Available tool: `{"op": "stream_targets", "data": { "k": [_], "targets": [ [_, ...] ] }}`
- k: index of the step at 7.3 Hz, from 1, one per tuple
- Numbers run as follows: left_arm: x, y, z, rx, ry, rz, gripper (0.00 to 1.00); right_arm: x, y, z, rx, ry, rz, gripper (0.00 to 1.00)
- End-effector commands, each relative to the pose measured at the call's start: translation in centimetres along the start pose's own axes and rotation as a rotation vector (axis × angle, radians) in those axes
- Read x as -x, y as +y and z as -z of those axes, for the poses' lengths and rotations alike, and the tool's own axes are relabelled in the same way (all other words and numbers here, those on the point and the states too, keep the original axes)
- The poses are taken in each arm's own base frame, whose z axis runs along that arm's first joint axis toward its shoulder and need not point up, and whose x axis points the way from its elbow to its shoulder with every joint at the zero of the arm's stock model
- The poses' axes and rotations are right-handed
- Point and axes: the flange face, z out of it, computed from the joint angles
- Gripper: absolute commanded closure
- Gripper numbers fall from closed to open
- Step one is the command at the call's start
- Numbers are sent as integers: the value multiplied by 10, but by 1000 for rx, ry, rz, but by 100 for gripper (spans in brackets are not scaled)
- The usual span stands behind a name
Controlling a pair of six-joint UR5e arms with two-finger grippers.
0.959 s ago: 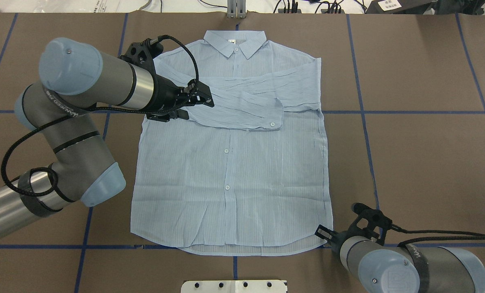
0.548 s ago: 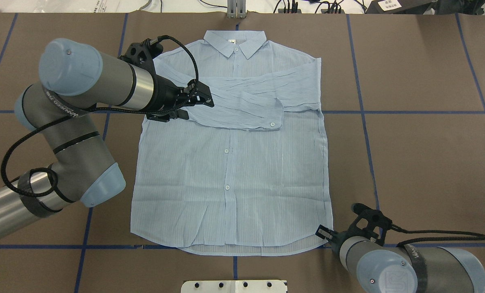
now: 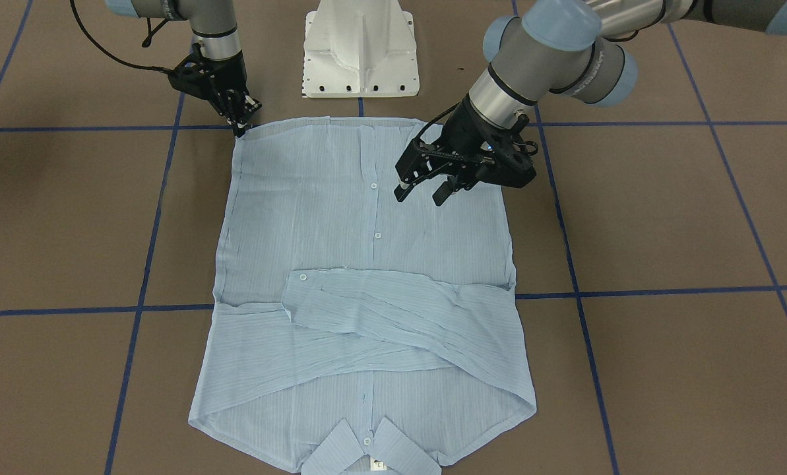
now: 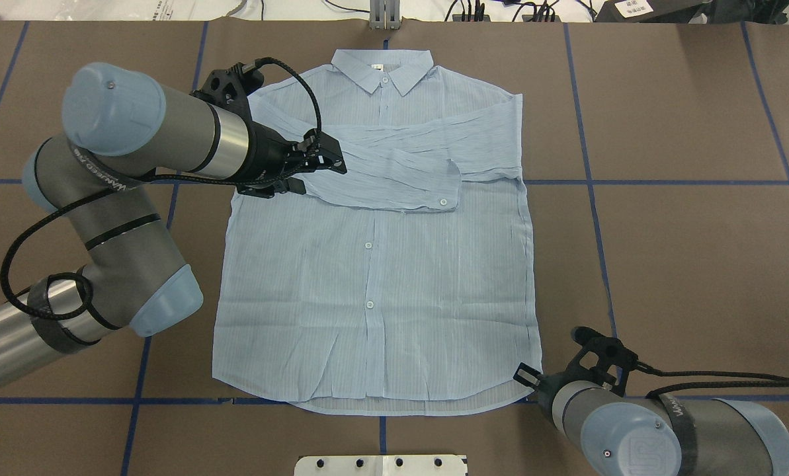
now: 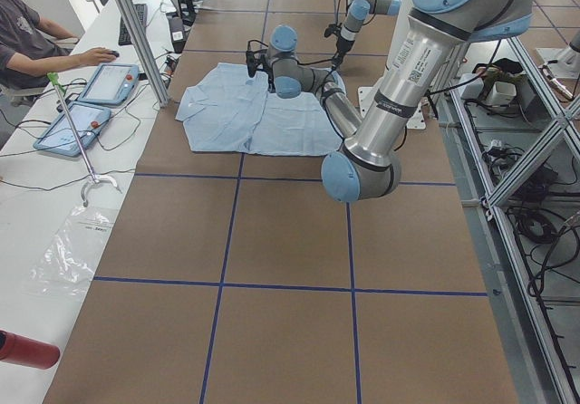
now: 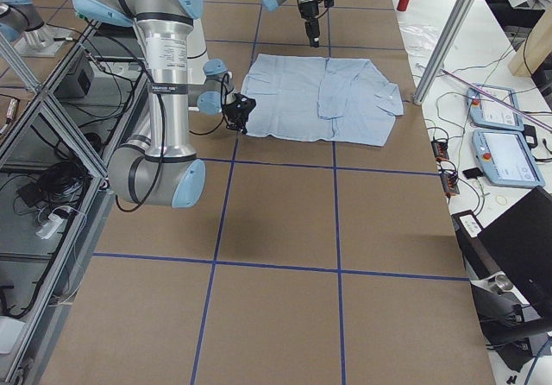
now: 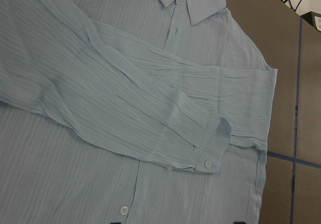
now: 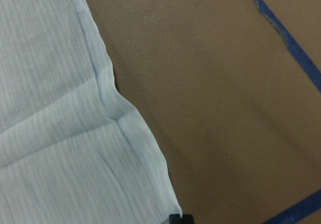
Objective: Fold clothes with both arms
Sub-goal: 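Move the left gripper down to the hem corner nearest it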
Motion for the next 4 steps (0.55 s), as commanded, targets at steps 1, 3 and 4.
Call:
{"op": "stream_targets", "data": {
  "k": [1, 3, 4],
  "targets": [
    [74, 43, 11, -29, -69, -1, 22, 7, -2, 16, 16, -30, -9, 100],
    [146, 106, 8, -9, -176, -21, 22, 12, 1, 18, 21, -37, -11, 100],
    [179, 133, 7, 17, -234, -24, 22, 11, 2, 16, 21, -35, -9, 100]
  ]
}}
